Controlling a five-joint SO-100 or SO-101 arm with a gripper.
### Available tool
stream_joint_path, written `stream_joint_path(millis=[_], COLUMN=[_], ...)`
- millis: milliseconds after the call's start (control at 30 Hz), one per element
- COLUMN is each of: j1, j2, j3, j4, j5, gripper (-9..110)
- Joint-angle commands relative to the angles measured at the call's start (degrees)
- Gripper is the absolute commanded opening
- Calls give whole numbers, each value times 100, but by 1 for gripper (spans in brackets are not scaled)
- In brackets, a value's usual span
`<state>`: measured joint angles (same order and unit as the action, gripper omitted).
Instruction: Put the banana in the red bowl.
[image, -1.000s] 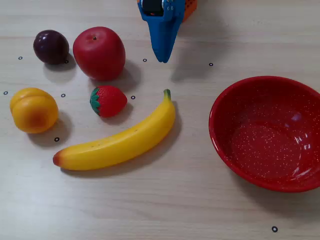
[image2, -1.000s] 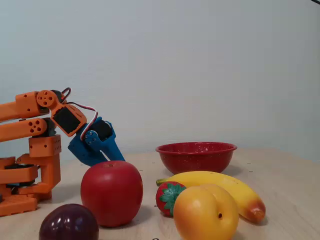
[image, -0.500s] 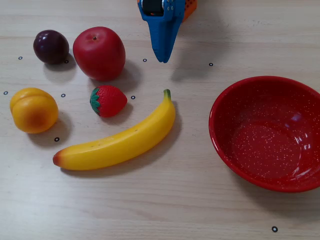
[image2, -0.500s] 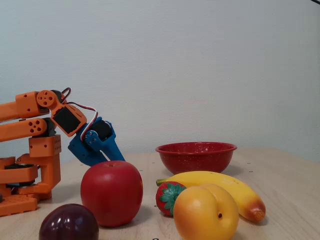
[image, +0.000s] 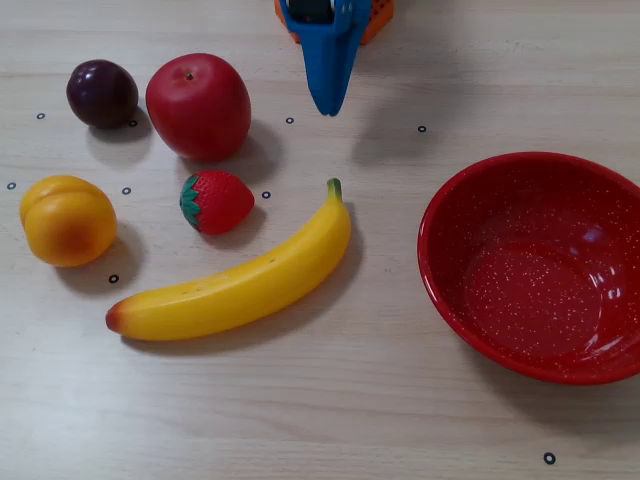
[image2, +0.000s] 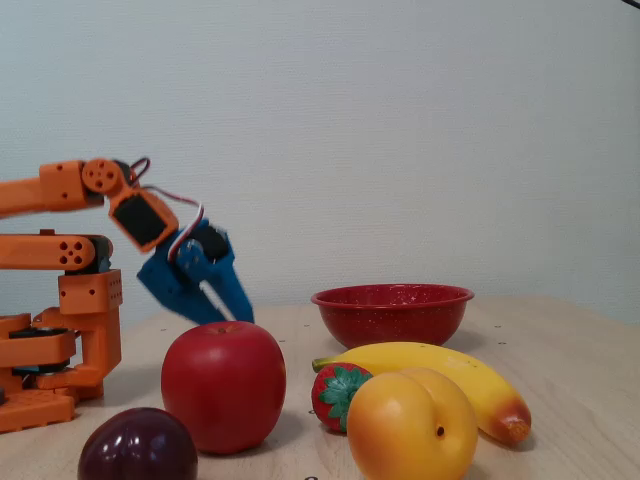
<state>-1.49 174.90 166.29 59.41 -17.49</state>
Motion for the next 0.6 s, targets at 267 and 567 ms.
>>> stream_joint_path(millis=[267, 567], j1=[-123, -422], j2=[-1890, -4307], j3=[-2373, -4737], j4=[-114, 993], j5=[1072, 1811], gripper=[0, 0])
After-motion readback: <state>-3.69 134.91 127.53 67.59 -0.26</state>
